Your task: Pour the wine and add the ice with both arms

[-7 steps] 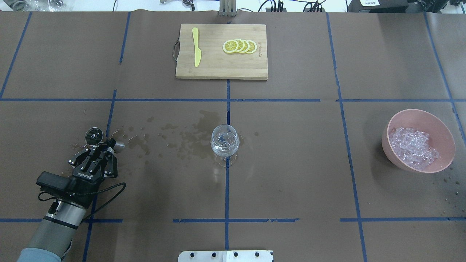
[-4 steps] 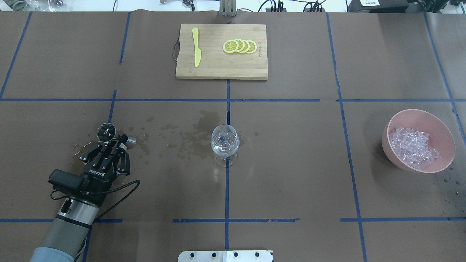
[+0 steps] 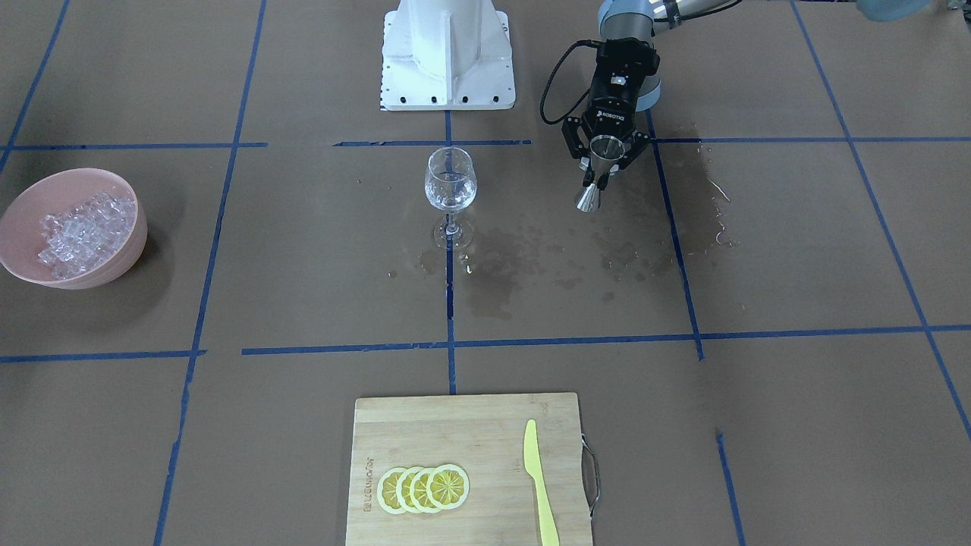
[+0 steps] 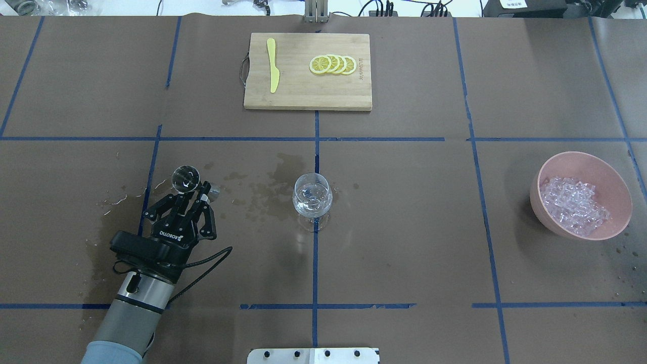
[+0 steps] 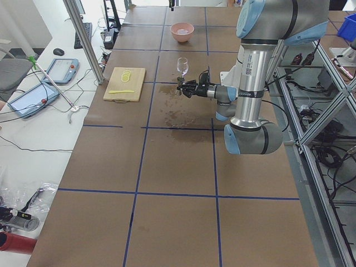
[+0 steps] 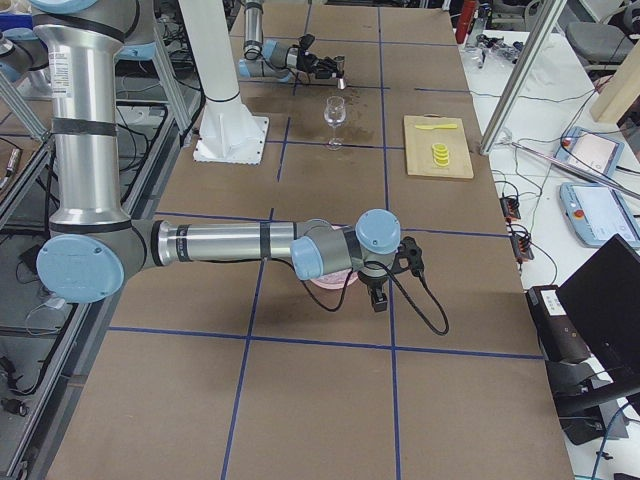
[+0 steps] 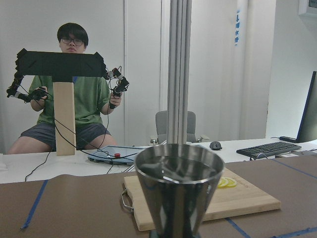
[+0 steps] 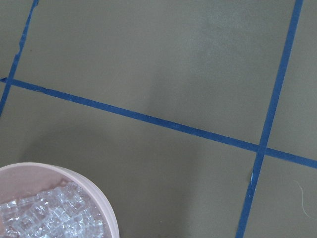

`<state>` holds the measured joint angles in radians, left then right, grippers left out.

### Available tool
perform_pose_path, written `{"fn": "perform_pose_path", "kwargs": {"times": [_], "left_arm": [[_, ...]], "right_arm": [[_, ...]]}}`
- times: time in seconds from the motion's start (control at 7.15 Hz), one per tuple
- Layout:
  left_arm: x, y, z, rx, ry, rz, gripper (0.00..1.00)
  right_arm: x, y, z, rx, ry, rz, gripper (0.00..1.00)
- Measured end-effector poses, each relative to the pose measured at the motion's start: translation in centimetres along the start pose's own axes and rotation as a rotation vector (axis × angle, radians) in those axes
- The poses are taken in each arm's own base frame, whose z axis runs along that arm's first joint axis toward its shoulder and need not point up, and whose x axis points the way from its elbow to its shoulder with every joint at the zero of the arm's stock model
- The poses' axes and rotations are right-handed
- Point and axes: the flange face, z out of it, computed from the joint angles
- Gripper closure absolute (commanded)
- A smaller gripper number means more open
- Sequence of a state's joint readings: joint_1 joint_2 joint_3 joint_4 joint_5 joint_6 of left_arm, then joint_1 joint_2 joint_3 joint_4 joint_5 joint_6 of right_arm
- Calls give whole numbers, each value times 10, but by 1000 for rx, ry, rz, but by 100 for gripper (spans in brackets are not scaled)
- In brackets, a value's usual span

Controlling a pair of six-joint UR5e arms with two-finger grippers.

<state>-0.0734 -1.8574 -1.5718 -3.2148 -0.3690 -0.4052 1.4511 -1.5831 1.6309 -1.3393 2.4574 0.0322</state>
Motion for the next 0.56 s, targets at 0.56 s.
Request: {"fn": "perform_pose_path", "kwargs": {"times": [0.56], "left_arm": [[67, -31, 18, -20, -2, 122, 100]], "right_arm": [[4, -1, 3, -6, 0, 7, 0]]}}
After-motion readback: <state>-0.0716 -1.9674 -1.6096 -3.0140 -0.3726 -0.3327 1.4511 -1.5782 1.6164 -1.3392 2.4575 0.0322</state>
